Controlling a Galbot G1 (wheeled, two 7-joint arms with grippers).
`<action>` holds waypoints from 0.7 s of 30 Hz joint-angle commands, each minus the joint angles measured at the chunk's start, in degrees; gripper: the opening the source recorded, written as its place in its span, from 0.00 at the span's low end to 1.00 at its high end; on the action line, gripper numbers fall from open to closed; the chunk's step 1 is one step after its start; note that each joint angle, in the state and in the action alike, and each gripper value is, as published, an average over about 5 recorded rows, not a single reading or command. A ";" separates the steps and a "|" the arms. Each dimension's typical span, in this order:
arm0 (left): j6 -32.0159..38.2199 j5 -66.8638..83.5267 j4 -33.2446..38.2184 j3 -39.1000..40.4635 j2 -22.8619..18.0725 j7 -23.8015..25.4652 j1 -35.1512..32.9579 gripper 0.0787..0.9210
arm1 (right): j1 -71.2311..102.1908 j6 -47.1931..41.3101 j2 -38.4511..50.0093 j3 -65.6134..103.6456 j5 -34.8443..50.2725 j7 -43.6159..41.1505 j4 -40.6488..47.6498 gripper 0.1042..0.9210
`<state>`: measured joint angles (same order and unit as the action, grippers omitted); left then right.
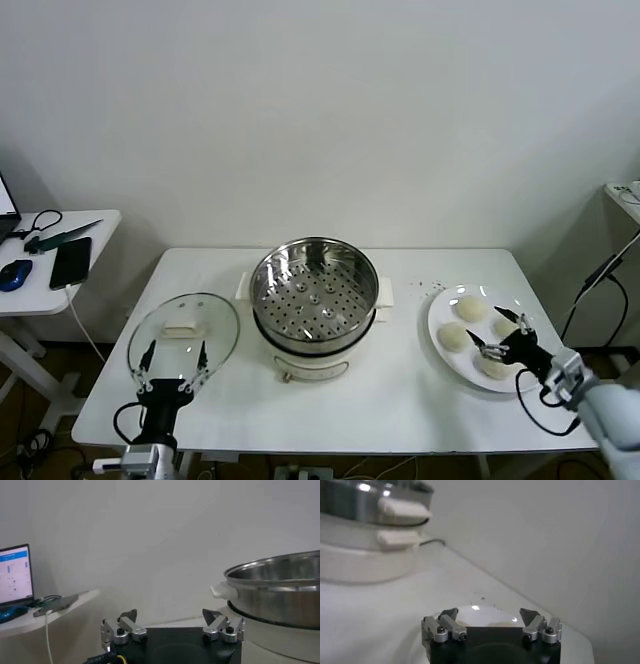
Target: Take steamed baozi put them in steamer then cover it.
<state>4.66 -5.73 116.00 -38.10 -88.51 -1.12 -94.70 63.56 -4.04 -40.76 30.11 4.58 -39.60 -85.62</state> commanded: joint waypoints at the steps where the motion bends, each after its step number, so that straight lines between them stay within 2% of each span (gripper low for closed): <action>1: 0.09 0.20 -0.30 0.11 0.15 -0.13 0.03 0.88 | -17.12 -1.06 11.63 -9.98 -10.69 -18.11 9.79 0.88; 5: 0.01 0.39 -0.50 0.12 0.47 -0.28 0.02 0.88 | -34.78 3.97 11.33 -25.86 -19.10 -24.88 19.14 0.88; 12: -0.42 0.62 -0.88 -0.35 0.97 -0.40 0.24 0.88 | -59.82 8.84 4.75 -54.06 -24.81 -30.33 33.62 0.88; 21: -1.23 0.64 -1.08 -0.77 1.06 -0.52 0.70 0.88 | -68.15 10.86 -9.36 -64.08 -26.74 -30.78 47.95 0.88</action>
<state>3.59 -5.15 115.00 -38.89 -87.52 -1.63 -93.94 8.49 4.96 -44.71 -20.35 -18.26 -65.60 -48.92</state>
